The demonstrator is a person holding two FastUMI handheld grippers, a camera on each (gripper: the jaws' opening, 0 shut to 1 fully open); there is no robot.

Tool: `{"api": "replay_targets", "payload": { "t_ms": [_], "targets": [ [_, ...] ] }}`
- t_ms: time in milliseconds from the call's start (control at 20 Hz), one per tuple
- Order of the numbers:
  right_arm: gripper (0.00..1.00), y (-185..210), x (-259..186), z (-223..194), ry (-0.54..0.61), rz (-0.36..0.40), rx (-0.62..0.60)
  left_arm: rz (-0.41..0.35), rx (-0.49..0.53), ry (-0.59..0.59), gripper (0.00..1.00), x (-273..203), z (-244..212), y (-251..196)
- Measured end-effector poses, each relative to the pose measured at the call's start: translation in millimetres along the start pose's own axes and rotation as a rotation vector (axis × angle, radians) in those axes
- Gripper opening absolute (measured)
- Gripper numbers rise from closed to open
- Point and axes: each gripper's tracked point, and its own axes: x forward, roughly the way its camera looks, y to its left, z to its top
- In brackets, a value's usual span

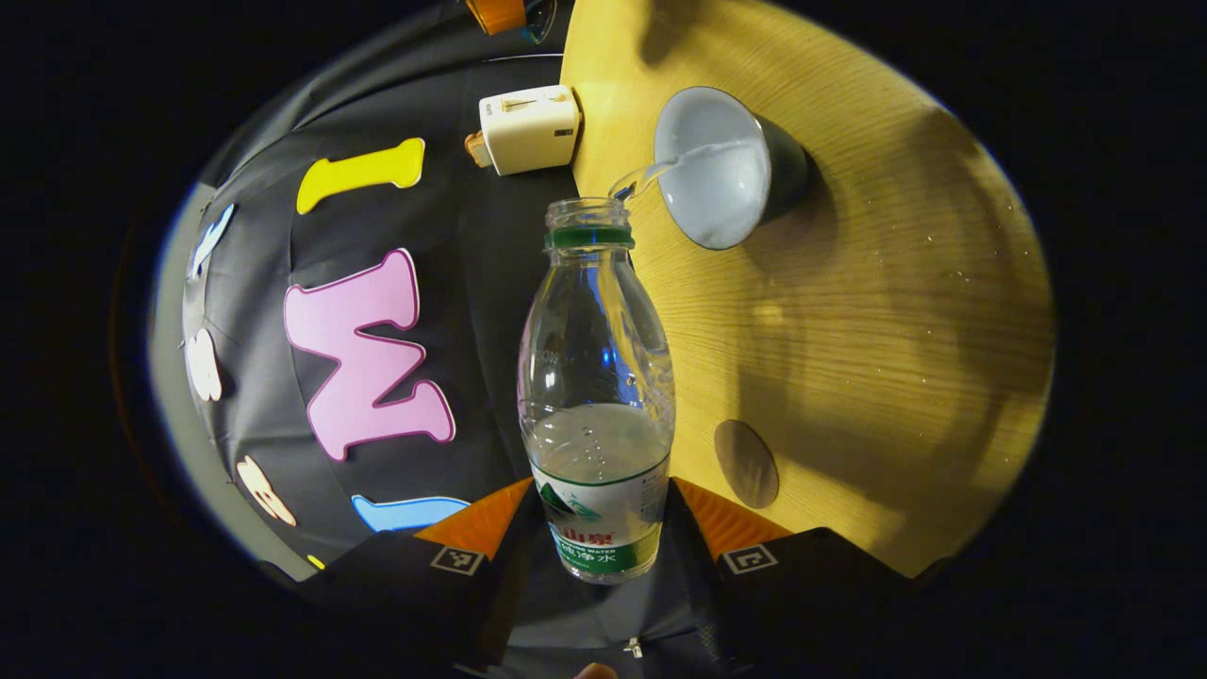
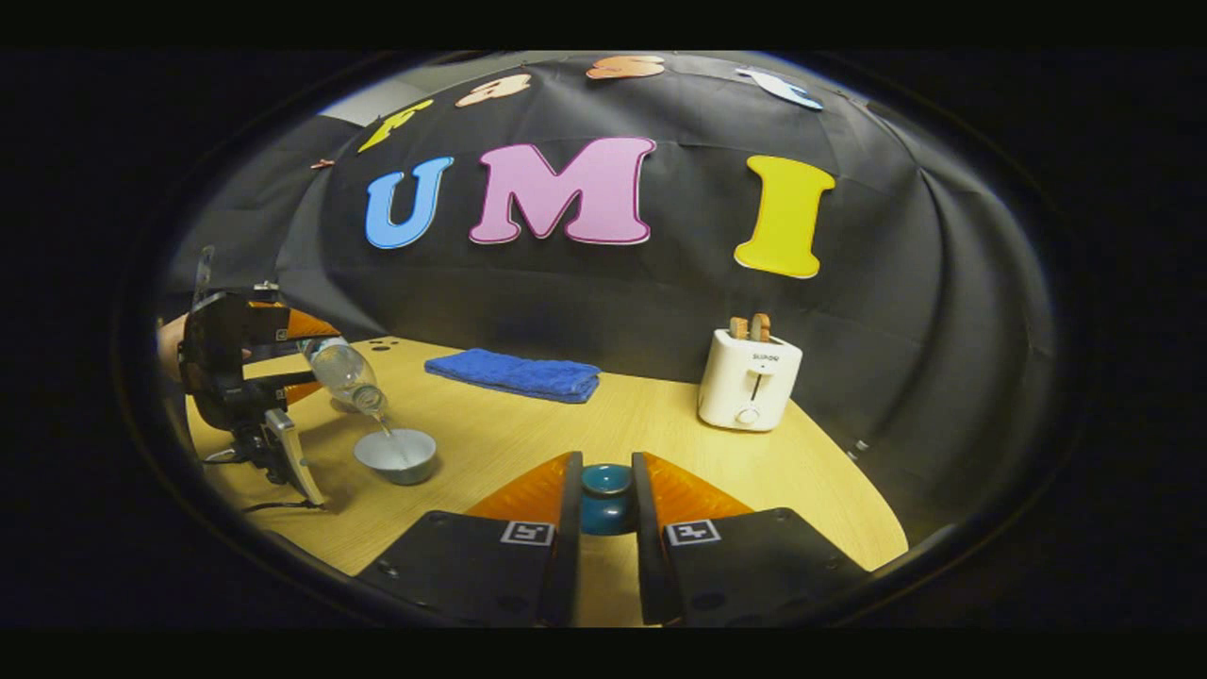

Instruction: Open the teacup lid with one hand, grasp the water bottle and pour water into the teacup with the other hand; after pouring, place the water bottle on the coaster and then close the teacup lid.

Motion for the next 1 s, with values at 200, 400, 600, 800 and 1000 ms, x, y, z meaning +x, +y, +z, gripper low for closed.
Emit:
{"api": "replay_targets", "payload": {
  "t_ms": [200,400,600,800,1000],
  "targets": [
    [0.23,-1,0,-1,-0.004,-0.002,0.006,0.007,0.026,-0.005,0.76,4,0,1],
    [0.23,-4,0,1,-0.008,-0.008,0.006,0.018,0.059,-0.003,0.76,6,-4,1],
    [0.23,-7,-1,1,-0.009,-0.021,-0.005,0.04,0.107,-0.024,0.76,9,-4,5],
    [0.24,-8,-3,2,-0.011,-0.029,-0.009,0.075,0.151,-0.04,0.76,13,-6,10],
    [0.28,-7,-3,3,-0.017,-0.035,-0.016,0.126,0.21,-0.067,0.76,12,-7,20]
  ]
}}
